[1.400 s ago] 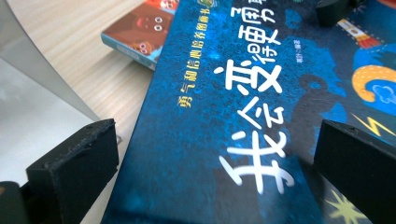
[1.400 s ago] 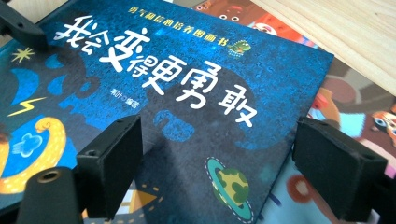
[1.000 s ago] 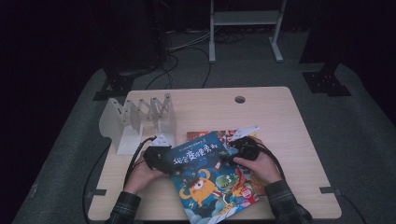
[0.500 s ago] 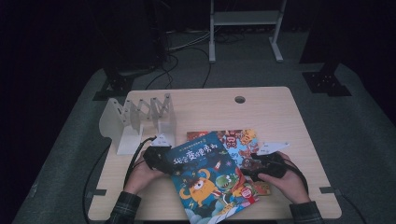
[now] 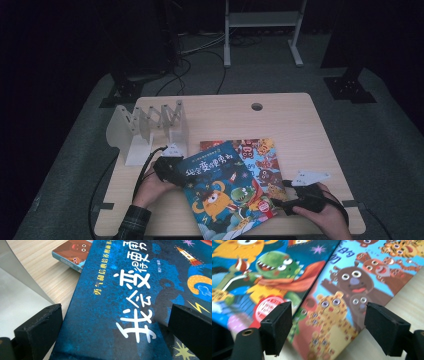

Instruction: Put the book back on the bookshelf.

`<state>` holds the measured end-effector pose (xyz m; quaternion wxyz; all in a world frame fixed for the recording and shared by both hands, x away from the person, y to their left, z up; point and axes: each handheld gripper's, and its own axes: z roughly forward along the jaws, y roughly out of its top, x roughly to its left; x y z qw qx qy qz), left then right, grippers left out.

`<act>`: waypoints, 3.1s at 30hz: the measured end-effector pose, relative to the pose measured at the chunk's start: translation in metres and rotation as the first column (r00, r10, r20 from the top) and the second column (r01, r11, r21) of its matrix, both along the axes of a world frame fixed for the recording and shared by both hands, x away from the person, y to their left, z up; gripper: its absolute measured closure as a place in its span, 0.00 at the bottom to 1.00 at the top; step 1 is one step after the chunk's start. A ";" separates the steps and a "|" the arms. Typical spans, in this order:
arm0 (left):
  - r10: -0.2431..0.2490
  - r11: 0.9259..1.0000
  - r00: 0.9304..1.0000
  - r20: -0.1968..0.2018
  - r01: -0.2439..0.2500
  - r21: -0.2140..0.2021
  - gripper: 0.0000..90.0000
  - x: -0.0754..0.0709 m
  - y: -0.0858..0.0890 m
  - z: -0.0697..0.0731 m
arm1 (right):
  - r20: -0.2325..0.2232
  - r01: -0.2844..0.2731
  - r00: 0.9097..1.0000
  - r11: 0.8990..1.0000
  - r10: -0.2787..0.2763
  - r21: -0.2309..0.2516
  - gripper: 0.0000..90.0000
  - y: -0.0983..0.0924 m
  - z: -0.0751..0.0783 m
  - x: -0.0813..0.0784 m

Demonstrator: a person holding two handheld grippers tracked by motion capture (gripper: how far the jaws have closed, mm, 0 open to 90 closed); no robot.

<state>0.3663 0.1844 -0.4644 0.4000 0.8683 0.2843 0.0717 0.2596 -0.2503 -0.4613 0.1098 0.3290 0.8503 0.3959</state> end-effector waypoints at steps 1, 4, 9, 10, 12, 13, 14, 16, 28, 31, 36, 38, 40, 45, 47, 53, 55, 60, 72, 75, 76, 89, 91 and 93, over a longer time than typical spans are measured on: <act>0.000 1.000 1.000 0.000 0.000 0.001 0.00 0.000 0.000 0.000 | 0.001 -0.005 1.000 1.000 0.005 -0.004 0.24 -0.001 0.000 -0.003; 0.000 1.000 1.000 -0.002 0.000 0.000 0.00 0.000 0.000 0.000 | -0.005 -0.005 1.000 1.000 0.005 -0.006 0.24 -0.004 0.000 -0.010; 0.001 1.000 1.000 -0.003 -0.001 0.001 0.00 0.000 0.000 0.000 | 0.001 -0.004 1.000 1.000 0.004 0.000 0.23 -0.008 0.000 -0.022; 0.001 1.000 1.000 -0.004 -0.001 0.001 0.00 0.000 0.000 0.000 | 0.003 -0.003 1.000 1.000 0.004 -0.001 0.23 -0.008 0.000 -0.024; 0.002 1.000 1.000 -0.004 -0.002 0.002 0.00 0.000 0.000 0.000 | 0.006 -0.003 1.000 1.000 0.003 -0.007 0.22 -0.007 0.000 -0.028; 0.006 1.000 1.000 -0.008 -0.006 -0.001 0.00 0.000 0.000 0.000 | 0.007 -0.004 1.000 1.000 0.004 -0.013 0.22 -0.007 -0.001 -0.029; 0.004 1.000 1.000 -0.005 -0.004 0.001 0.00 0.000 0.000 0.000 | 0.009 -0.009 1.000 1.000 0.009 -0.017 0.22 -0.006 -0.002 -0.030; 0.004 1.000 1.000 -0.006 -0.004 0.001 0.00 0.000 0.000 0.000 | 0.019 -0.012 1.000 0.999 0.012 -0.038 0.22 -0.001 -0.005 -0.032; -0.007 1.000 1.000 -0.017 0.008 0.027 0.00 -0.004 0.002 0.003 | 0.015 0.016 1.000 0.999 -0.015 -0.040 0.21 -0.005 -0.007 -0.023; -0.012 0.999 1.000 -0.025 0.013 0.032 0.00 -0.006 0.002 0.004 | 0.015 0.029 0.999 0.999 -0.028 -0.041 0.21 -0.007 -0.007 -0.018; -0.027 0.999 0.999 -0.039 0.029 0.034 0.00 -0.007 0.001 0.004 | 0.017 0.058 0.998 0.997 -0.058 -0.045 0.22 -0.012 -0.007 -0.008; -0.032 0.999 0.998 -0.047 0.034 0.033 0.00 -0.008 0.002 0.004 | 0.020 0.072 0.997 0.996 -0.071 -0.051 0.22 -0.013 -0.007 -0.003; -0.035 0.999 0.998 -0.052 0.036 0.029 0.00 -0.008 0.002 0.004 | 0.027 0.082 0.996 0.995 -0.081 -0.059 0.22 -0.014 -0.006 0.002; -0.047 0.998 0.997 -0.066 0.050 0.039 0.00 -0.012 0.002 0.005 | 0.030 0.114 0.993 0.991 -0.113 -0.069 0.23 -0.018 -0.006 0.015; -0.050 0.998 0.996 -0.068 0.053 0.042 0.00 -0.015 0.001 0.005 | 0.030 0.134 0.991 0.988 -0.132 -0.073 0.24 -0.019 -0.005 0.022; -0.064 0.997 0.995 -0.073 0.067 0.038 0.00 -0.021 0.001 0.005 | 0.036 0.167 0.986 0.982 -0.164 -0.089 0.24 -0.021 -0.003 0.038; -0.072 0.996 0.995 -0.074 0.075 0.041 0.00 -0.023 0.002 0.005 | 0.037 0.181 0.983 0.980 -0.178 -0.087 0.24 -0.022 -0.004 0.046; -0.083 0.995 0.993 -0.080 0.086 0.041 0.00 -0.029 0.003 0.005 | 0.035 0.201 0.979 0.976 -0.199 -0.085 0.24 -0.024 -0.004 0.061; -0.118 0.992 0.989 -0.088 0.120 0.022 0.00 -0.036 -0.002 0.009 | 0.032 0.285 0.959 0.956 -0.283 -0.075 0.23 -0.028 -0.006 0.097; -0.132 0.991 0.987 -0.087 0.134 0.021 0.00 -0.038 -0.005 0.009 | 0.042 0.307 0.952 0.947 -0.304 -0.091 0.24 -0.028 -0.006 0.104; -0.139 0.990 0.987 -0.084 0.142 0.023 0.00 -0.038 -0.007 0.009 | 0.047 0.315 0.949 0.944 -0.312 -0.098 0.24 -0.029 -0.006 0.105; -0.221 0.975 0.970 -0.098 0.222 0.003 0.00 -0.046 -0.028 0.009 | 0.020 0.290 0.957 0.957 -0.290 -0.007 0.25 -0.030 0.006 0.092; -0.239 0.971 0.966 -0.103 0.240 0.004 0.00 -0.048 -0.032 0.008 | 0.005 0.287 0.958 0.958 -0.287 0.004 0.25 -0.029 0.006 0.092; -0.250 0.968 0.962 -0.107 0.252 0.001 0.00 -0.049 -0.035 0.008 | -0.007 0.286 0.958 0.958 -0.286 0.022 0.25 -0.029 0.002 0.092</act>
